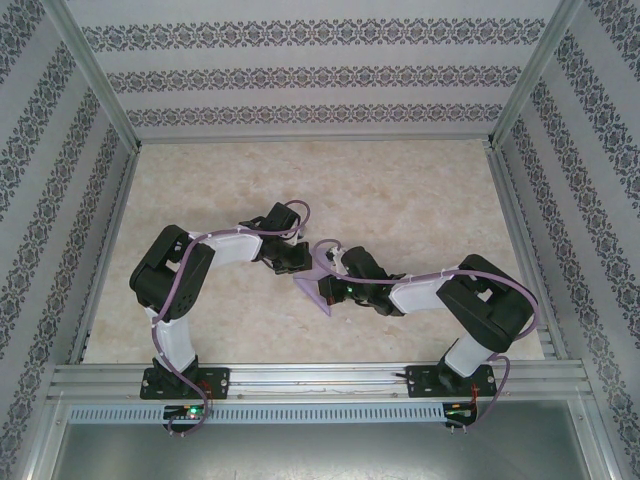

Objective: Fold a paper plane with a square sheet of paper (fold left side to right side)
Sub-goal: Third fold the triangle at the center of the table.

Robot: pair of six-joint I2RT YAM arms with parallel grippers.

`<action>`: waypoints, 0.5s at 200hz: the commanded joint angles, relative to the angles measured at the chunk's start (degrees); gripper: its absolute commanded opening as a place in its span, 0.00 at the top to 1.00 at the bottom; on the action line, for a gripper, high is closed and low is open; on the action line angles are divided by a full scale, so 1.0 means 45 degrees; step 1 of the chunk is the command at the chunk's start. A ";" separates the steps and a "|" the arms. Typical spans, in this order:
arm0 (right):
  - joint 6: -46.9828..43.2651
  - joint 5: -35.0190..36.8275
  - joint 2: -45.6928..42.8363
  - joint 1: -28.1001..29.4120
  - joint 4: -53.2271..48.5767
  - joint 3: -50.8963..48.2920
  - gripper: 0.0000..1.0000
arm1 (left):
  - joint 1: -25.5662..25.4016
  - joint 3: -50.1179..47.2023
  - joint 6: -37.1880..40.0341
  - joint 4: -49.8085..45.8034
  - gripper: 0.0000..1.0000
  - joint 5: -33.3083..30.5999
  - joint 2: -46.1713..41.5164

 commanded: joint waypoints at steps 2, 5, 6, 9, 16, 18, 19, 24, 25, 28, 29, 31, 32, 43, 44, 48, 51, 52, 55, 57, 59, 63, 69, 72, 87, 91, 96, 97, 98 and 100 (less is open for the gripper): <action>-0.0328 0.0195 0.0151 -0.0094 -0.0147 0.0295 1.00 | 0.0133 -0.0103 0.0096 -0.0569 0.92 -0.0361 0.0608; -0.0342 0.0195 0.0161 -0.0102 -0.0147 0.0296 1.00 | 0.0133 -0.0100 0.0097 -0.0569 0.92 -0.0343 0.0607; -0.0345 0.0195 0.0166 -0.0107 -0.0147 0.0299 1.00 | 0.0133 -0.0104 0.0092 -0.0569 0.92 -0.0349 0.0607; -0.0332 0.0195 0.0175 -0.0094 -0.0164 0.0289 1.00 | 0.0133 -0.0095 0.0097 -0.0598 0.93 -0.0349 0.0610; -0.0337 0.0198 0.0189 -0.0097 -0.0168 0.0285 1.00 | 0.0131 -0.0099 0.0106 -0.0579 0.92 -0.0355 0.0597; -0.0335 0.0196 0.0190 -0.0103 -0.0182 0.0283 1.00 | 0.0133 -0.0091 0.0096 -0.0586 0.92 -0.0355 0.0600; -0.0341 0.0196 0.0200 -0.0107 -0.0184 0.0283 1.00 | 0.0133 -0.0089 0.0111 -0.0578 0.92 -0.0355 0.0594; -0.0352 0.0195 0.0219 -0.0106 -0.0186 0.0285 1.00 | 0.0128 -0.0094 0.0088 -0.0571 0.93 -0.0365 0.0599; -0.0359 0.0195 0.0224 -0.0109 -0.0196 0.0283 1.00 | 0.0131 -0.0091 0.0087 -0.0580 0.92 -0.0370 0.0593; -0.0363 0.0220 0.0229 -0.0089 -0.0205 0.0282 1.00 | 0.0131 -0.0103 0.0086 -0.0588 0.92 -0.0359 0.0603; -0.0365 0.0217 0.0229 -0.0100 -0.0205 0.0292 1.00 | 0.0132 -0.0096 0.0086 -0.0588 0.92 -0.0367 0.0605; -0.0361 0.0216 0.0244 -0.0099 -0.0206 0.0285 1.00 | 0.0133 -0.0105 0.0086 -0.0579 0.92 -0.0372 0.0597; -0.0364 0.0215 0.0246 -0.0095 -0.0206 0.0293 1.00 | 0.0133 -0.0106 0.0086 -0.0574 0.92 -0.0364 0.0592; -0.0381 0.0246 0.0278 -0.0110 -0.0223 0.0273 1.00 | 0.0133 -0.0127 0.0088 -0.0568 0.92 -0.0350 0.0592; -0.0384 0.0250 0.0283 -0.0101 -0.0224 0.0268 1.00 | 0.0133 -0.0127 0.0087 -0.0569 0.92 -0.0343 0.0590; -0.0381 0.0268 0.0288 -0.0097 -0.0225 0.0268 1.00 | 0.0124 -0.0127 0.0086 -0.0567 0.92 -0.0353 0.0601; -0.0383 0.0273 0.0288 -0.0105 -0.0225 0.0278 1.00 | 0.0127 -0.0122 0.0086 -0.0559 0.92 -0.0340 0.0594; -0.0375 0.0273 0.0298 -0.0108 -0.0225 0.0270 1.00 | 0.0130 -0.0125 0.0086 -0.0564 0.92 -0.0338 0.0601; -0.0370 0.0288 0.0299 -0.0079 -0.0225 0.0264 1.00 | 0.0133 -0.0122 0.0077 -0.0551 0.92 -0.0345 0.0597; -0.0372 0.0292 0.0305 -0.0089 -0.0225 0.0278 1.00 | 0.0133 -0.0126 0.0069 -0.0550 0.92 -0.0338 0.0590; -0.0392 0.0293 0.0307 -0.0091 -0.0225 0.0281 1.00 | 0.0124 -0.0122 0.0067 -0.0550 0.92 -0.0336 0.0598; -0.0394 0.0293 0.0325 -0.0111 -0.0227 0.0272 1.00 | 0.0133 -0.0127 0.0077 -0.0550 0.92 -0.0348 0.0593; -0.0391 0.0302 0.0327 -0.0110 -0.0225 0.0297 1.00 | 0.0131 -0.0126 0.0072 -0.0550 0.92 -0.0350 0.0591; -0.0387 0.0311 0.0344 -0.0092 -0.0225 0.0286 1.00 | 0.0133 -0.0125 0.0067 -0.0559 0.92 -0.0347 0.0595; -0.0411 0.0293 0.0385 -0.0100 -0.0206 0.0302 1.00 | 0.0133 -0.0092 0.0067 -0.0550 0.92 -0.0345 0.0589; -0.0406 0.0293 0.0403 -0.0106 -0.0206 0.0310 1.00 | 0.0133 -0.0090 0.0069 -0.0552 0.92 -0.0336 0.0588; -0.0410 0.0293 0.0405 -0.0111 -0.0206 0.0325 1.00 | 0.0131 -0.0107 0.0079 -0.0550 0.92 -0.0326 0.0597; -0.0418 0.0293 0.0405 -0.0102 -0.0206 0.0323 1.00 | 0.0132 -0.0107 0.0083 -0.0550 0.92 -0.0331 0.0602; -0.0421 0.0293 0.0405 -0.0097 -0.0196 0.0322 1.00 | 0.0133 -0.0093 0.0075 -0.0550 0.92 -0.0323 0.0605; -0.0419 0.0293 0.0405 -0.0103 -0.0189 0.0322 1.00 | 0.0133 -0.0089 0.0069 -0.0540 0.92 -0.0318 0.0592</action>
